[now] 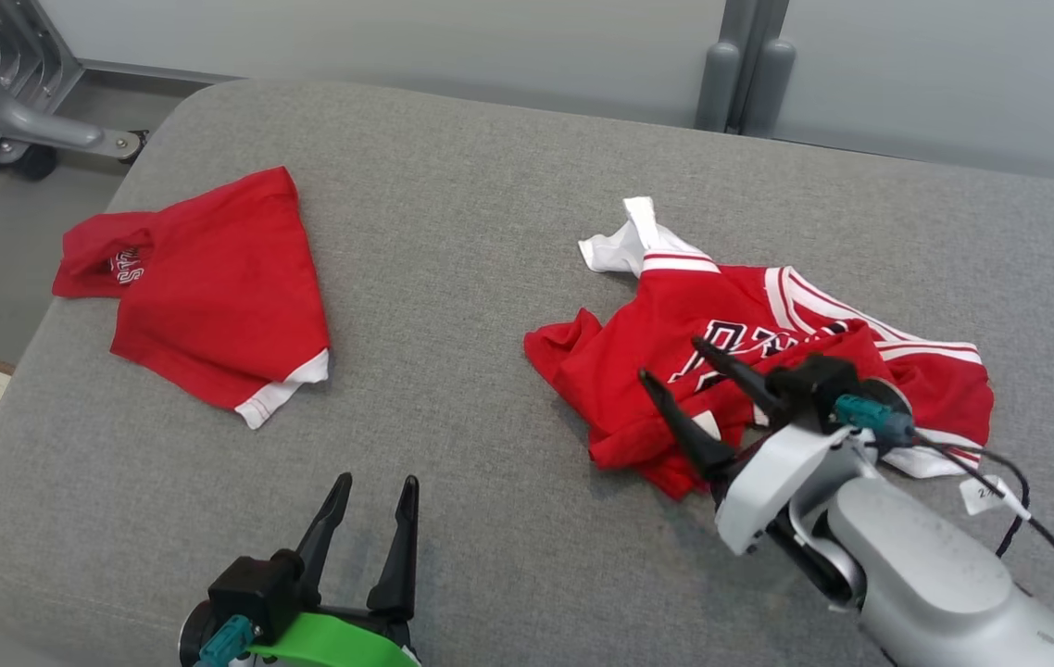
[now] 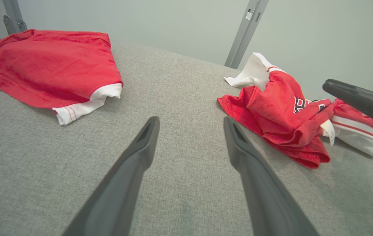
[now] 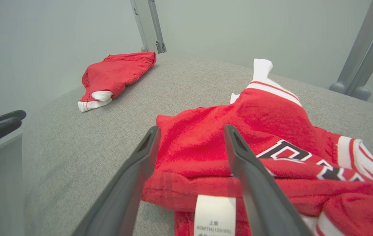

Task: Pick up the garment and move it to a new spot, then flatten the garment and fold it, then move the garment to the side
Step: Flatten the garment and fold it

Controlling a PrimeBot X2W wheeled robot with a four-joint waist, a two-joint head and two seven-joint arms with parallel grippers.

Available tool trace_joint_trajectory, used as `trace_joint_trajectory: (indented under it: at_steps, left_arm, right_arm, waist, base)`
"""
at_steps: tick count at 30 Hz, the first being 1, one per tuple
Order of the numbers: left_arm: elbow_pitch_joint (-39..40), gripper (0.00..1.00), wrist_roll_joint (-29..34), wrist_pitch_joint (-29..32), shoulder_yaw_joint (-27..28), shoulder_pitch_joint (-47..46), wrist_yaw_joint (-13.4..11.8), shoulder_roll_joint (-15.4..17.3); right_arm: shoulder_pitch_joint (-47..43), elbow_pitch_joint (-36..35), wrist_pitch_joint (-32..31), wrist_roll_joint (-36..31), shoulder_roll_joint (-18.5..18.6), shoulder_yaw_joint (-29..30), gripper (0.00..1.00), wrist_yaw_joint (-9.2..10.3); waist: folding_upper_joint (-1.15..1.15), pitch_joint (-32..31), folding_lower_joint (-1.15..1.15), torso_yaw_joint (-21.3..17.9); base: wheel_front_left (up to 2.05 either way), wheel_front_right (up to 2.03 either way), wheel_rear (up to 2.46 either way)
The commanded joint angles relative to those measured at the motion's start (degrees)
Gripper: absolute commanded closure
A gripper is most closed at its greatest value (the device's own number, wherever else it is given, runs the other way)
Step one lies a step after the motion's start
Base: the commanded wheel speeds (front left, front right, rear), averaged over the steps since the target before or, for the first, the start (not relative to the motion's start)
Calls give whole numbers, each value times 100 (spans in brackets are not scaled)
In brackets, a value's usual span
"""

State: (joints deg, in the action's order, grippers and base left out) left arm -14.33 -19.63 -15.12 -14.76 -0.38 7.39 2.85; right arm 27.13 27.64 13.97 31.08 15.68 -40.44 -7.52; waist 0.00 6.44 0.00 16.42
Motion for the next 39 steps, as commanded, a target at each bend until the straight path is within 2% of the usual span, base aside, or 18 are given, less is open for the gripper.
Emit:
trace_joint_trajectory:
  at_steps: [1, 7, 11, 17, 20, 27, 28, 29, 34, 39]
  left_arm:
    - [18, 0, -47, -4, -22, -23, 17, 9]
    - [73, 0, -156, -4, -239, -268, 17, 9]
    - [105, 0, -292, -4, -355, -428, 17, 8]
    - [133, 0, -476, -4, -448, -520, 17, 7]
    - [179, 0, -553, -4, -352, -530, 17, 4]
    - [237, 0, -610, -4, -309, -594, 17, 5]
    - [257, 0, -628, -4, -327, -618, 17, 6]
    - [278, 0, -654, -4, -350, -642, 17, 6]
    - [365, 0, -748, -4, -515, -745, 17, 7]
    - [447, 0, -804, -4, -679, -810, 18, 7]
  right_arm:
    - [160, -45, 6, -10, 87, 109, 0, 6]
    - [877, 212, -303, -212, 278, 416, 0, 6]
    - [1425, 654, -704, -307, 427, 425, 0, 6]
    - [1952, 1424, -1368, -58, 583, 454, 0, 6]
    - [2101, 1813, -1750, 124, 651, 423, 0, 7]
    - [2113, 2192, -2198, 326, 645, 286, 0, 7]
    - [2105, 2226, -2252, 327, 641, 244, 35, 7]
    - [2117, 2264, -2297, 325, 661, 222, 100, 7]
    - [2403, 2499, -2085, 114, 875, 312, 100, 15]
    - [3069, 2932, -1226, -332, 1074, 897, 100, 8]
  waist:
    - [0, 64, 0, 73]
    - [0, 386, 0, 401]
    - [0, 659, 0, 724]
    - [0, 933, 0, 1168]
    - [0, 1035, 0, 1309]
    - [0, 1134, 0, 1375]
    - [0, 1163, 0, 1381]
    - [0, 1196, 0, 1389]
    - [0, 1355, 0, 1447]
    - [0, 1503, 0, 1558]
  base:
    - [0, 0, 0]
    - [0, 0, 0]
    - [0, 0, 0]
    - [0, 0, 0]
    - [0, 0, 0]
    - [0, 0, 0]
    - [0, 0, 0]
    - [0, 0, 0]
    - [0, 0, 0]
    - [0, 0, 0]
